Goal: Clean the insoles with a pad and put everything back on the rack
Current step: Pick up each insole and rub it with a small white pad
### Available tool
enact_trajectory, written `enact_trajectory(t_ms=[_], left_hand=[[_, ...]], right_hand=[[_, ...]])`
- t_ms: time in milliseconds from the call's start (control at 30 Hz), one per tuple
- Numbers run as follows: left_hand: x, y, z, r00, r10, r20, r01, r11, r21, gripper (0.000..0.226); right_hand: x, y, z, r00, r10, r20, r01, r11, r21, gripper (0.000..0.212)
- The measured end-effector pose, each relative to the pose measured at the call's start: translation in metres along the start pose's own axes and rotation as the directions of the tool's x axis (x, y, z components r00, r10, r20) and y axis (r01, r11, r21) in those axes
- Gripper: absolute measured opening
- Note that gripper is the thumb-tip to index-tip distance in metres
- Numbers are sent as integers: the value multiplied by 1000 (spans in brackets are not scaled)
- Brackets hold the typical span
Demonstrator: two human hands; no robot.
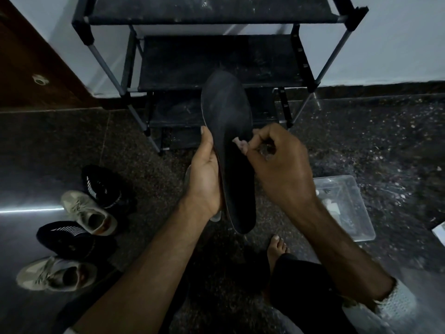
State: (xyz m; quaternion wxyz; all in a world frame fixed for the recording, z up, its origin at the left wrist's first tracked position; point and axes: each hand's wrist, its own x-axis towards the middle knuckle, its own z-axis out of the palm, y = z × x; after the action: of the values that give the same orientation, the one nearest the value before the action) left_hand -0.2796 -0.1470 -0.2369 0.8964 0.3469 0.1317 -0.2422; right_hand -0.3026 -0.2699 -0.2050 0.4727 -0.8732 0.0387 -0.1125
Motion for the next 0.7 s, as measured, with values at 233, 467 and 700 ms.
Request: enact_trajectory(t_ms=[233, 467, 700], left_hand=[[-2, 3, 4, 999, 32, 35, -33, 999, 23, 72], [1, 21, -6, 992, 34, 119, -18, 990, -138, 90], [0, 20, -1, 997, 27, 74, -18, 994, -112, 86]], right_hand=[[1, 0, -2, 993, 90, 79, -101, 983, 153, 21], [5, -1, -11, 950, 24, 311, -114, 955, 275, 16], [-8, -8, 4, 990, -108, 86, 121, 977, -174, 10]])
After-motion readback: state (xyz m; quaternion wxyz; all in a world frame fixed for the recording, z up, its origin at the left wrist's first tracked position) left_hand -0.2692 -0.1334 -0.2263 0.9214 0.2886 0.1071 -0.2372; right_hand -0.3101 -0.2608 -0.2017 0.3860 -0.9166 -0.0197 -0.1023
